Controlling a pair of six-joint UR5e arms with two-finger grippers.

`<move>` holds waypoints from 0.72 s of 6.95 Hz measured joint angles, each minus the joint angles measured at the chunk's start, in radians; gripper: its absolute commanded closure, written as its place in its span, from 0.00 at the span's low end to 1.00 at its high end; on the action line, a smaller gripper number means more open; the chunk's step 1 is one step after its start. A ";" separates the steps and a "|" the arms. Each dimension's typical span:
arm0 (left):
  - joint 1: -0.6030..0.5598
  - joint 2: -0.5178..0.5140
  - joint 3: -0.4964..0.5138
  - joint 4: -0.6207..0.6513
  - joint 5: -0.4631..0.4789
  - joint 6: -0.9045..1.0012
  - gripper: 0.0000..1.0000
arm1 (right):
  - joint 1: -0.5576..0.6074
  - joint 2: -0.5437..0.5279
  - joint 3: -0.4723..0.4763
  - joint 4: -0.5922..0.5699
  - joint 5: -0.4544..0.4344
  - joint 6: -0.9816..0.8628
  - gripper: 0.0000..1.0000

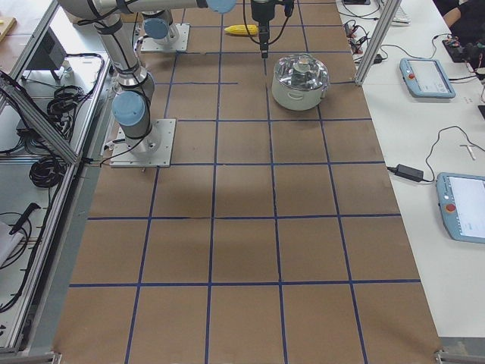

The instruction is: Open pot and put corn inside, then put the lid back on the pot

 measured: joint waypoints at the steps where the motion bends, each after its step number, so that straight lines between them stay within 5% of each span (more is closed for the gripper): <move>1: 0.001 0.000 0.000 0.001 -0.003 0.000 0.00 | 0.000 0.000 0.000 0.000 0.000 -0.001 0.00; 5: 0.001 0.005 -0.004 0.006 -0.008 -0.015 0.01 | 0.000 0.000 -0.001 0.000 0.000 -0.001 0.00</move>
